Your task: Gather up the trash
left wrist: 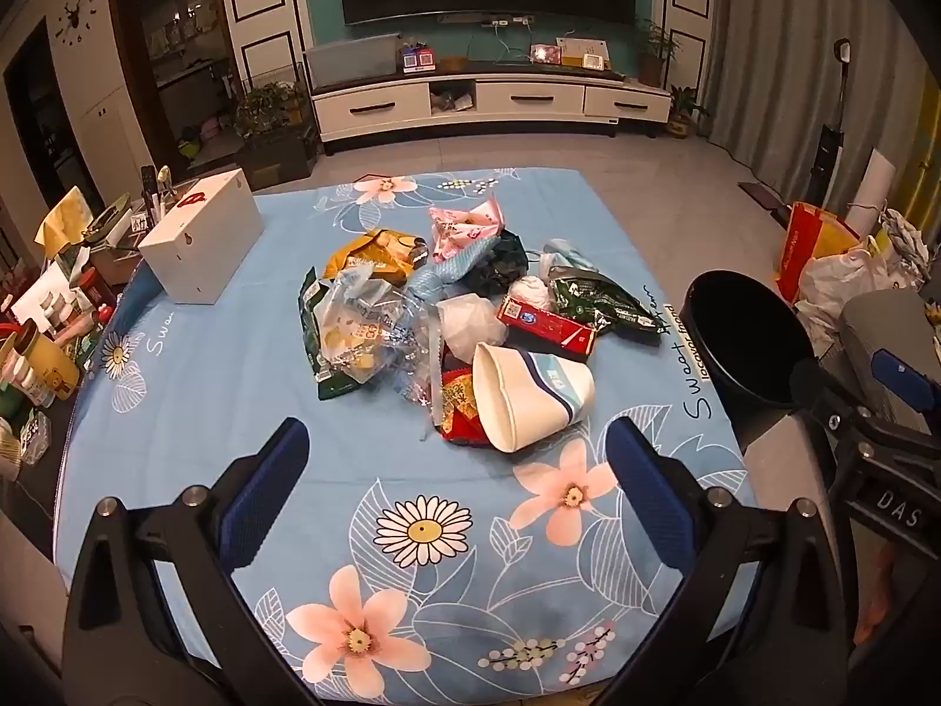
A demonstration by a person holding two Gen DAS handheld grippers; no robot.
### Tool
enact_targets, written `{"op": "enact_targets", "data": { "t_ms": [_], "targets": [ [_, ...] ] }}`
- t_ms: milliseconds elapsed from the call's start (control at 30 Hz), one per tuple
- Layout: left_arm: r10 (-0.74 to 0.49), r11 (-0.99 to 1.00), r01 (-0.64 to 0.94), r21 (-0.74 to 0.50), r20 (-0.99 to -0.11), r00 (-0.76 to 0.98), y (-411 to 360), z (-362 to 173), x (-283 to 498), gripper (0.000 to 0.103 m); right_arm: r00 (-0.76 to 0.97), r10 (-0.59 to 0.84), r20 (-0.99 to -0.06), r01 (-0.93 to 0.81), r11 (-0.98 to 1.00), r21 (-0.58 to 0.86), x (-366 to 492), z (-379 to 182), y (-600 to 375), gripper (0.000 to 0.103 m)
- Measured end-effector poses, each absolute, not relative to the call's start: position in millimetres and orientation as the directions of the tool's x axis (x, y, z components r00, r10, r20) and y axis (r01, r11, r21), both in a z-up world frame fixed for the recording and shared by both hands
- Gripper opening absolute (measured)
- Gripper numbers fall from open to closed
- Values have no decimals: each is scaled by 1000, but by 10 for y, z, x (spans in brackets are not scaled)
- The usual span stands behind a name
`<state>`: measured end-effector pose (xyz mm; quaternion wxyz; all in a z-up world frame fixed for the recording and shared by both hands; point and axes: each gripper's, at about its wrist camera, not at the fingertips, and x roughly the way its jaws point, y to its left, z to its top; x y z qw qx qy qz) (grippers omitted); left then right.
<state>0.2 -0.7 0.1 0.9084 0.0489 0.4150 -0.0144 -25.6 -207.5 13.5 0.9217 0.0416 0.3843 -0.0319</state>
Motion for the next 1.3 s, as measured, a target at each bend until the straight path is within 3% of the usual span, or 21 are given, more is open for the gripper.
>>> {"op": "enact_targets", "data": {
  "t_ms": [1300],
  "targets": [
    [11, 998, 40, 52, -742, 670, 86, 17, -24, 101, 703, -1, -712, 77, 994, 75, -241, 131, -2056, 100]
  ]
}}
